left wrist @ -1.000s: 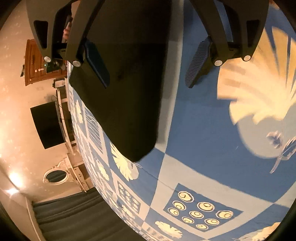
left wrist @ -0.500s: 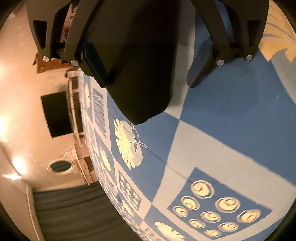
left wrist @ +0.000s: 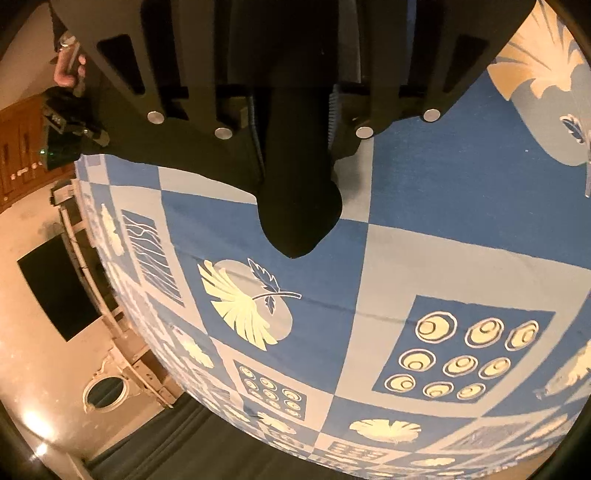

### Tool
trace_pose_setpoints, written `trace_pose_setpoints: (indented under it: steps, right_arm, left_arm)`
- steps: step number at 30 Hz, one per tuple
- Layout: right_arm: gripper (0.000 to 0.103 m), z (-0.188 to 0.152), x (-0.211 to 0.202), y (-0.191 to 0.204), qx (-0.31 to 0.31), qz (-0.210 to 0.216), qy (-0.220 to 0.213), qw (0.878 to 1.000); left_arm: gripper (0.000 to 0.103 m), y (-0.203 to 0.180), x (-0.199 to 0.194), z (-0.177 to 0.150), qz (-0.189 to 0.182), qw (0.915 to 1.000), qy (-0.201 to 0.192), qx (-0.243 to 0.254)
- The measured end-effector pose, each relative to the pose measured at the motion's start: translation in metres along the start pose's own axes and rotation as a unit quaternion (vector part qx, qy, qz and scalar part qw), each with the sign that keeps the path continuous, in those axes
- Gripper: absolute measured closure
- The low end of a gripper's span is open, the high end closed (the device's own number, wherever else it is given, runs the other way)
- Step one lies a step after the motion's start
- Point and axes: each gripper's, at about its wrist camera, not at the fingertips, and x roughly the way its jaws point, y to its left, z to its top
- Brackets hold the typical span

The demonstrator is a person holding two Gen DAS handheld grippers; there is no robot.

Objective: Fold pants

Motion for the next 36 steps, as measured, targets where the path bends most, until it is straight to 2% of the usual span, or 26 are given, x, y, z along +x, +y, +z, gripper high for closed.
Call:
trace_pose_setpoints:
  steps: [11, 36]
  right_arm:
    - [0.063, 0.004, 0.011, 0.013, -0.002, -0.001, -0.004, 1.0]
    - [0.063, 0.029, 0.109, 0.056, -0.007, 0.025, 0.026, 0.999]
  left_arm:
    - [0.076, 0.002, -0.006, 0.004, 0.014, 0.9998, -0.013, 0.004]
    - [0.076, 0.082, -0.027, 0.053, 0.05, 0.9974, -0.029, -0.042]
